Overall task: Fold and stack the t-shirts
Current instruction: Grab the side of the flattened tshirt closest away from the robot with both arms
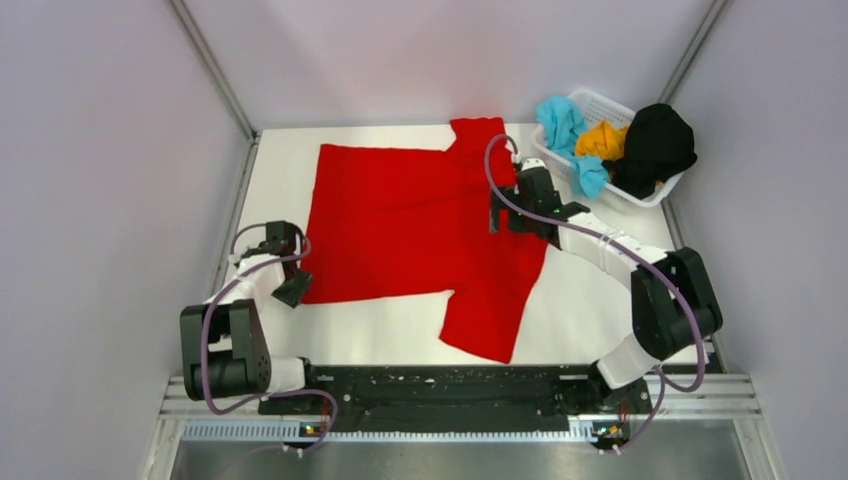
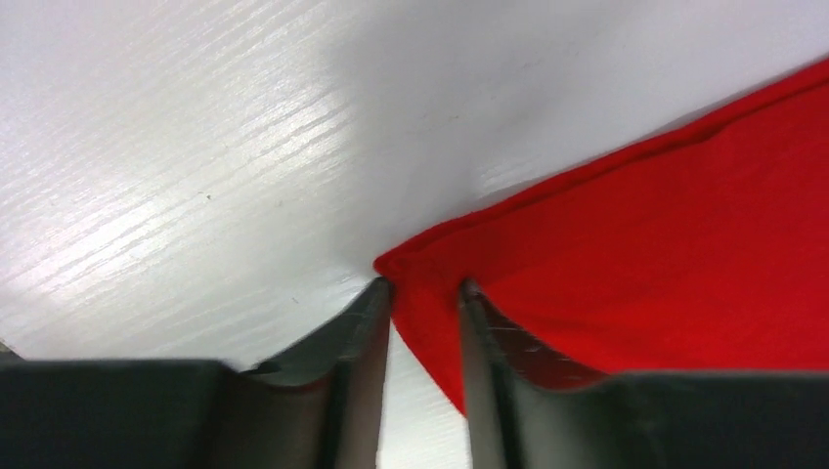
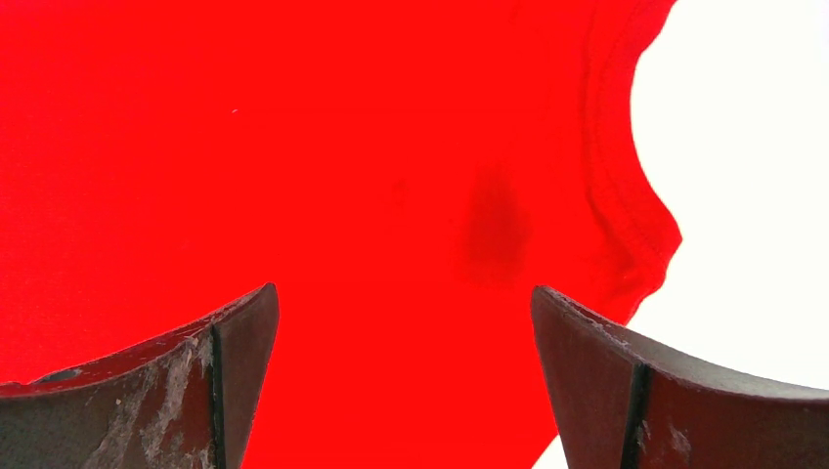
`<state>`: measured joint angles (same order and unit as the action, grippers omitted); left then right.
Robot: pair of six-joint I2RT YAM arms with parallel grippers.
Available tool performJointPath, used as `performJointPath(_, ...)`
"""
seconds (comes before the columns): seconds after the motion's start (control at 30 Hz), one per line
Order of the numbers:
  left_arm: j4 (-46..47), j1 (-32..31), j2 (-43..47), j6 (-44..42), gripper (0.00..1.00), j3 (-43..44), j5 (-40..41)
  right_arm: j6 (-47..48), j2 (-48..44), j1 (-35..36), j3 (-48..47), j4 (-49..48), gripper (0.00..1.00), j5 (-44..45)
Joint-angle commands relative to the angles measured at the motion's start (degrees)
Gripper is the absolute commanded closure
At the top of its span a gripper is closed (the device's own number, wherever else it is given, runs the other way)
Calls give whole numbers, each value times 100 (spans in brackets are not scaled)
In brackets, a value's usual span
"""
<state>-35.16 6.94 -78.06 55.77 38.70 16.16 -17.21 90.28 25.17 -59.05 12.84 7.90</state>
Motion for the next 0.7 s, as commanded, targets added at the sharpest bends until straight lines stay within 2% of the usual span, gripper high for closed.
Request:
performJointPath(0.0, 873, 71, -406, 114, 74, -262, -413, -96, -408, 14, 110, -27, 1, 60)
performJointPath(0.07, 897, 75, -492, 90, 94, -189, -509, -132, -495, 15, 151, 83, 1, 39)
performJointPath(0.1, 897, 73, -523, 73, 100, -165, -547, -143, -551, 28, 177, 165, 1, 17)
performJointPath(0.27, 929, 72, -468, -64, 100, -193, -653, -137, -938, 421, 472, 677, 1, 56)
performJointPath(0.47, 625, 71, -196, -149, 100, -143, -614, -152, -1309, 1802, 800, 1742, 3, -133)
performJointPath(0.67, 490, 71, -44, -236, 100, -63, -629, -850, -1673, 3220, 1436, 2396, 10, -246)
